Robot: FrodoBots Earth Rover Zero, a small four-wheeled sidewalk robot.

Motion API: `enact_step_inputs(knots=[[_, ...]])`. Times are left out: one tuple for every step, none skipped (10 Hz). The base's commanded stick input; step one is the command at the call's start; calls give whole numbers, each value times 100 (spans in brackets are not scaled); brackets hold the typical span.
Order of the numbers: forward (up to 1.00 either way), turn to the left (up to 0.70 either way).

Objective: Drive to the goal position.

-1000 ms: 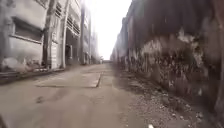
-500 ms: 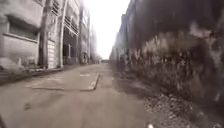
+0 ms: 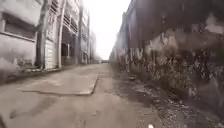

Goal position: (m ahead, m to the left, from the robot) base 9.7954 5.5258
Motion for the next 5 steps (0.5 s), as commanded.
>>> enact_step_inputs(knots=[[50, 0], [50, 0], [50, 0], [50, 0], [50, 0]])
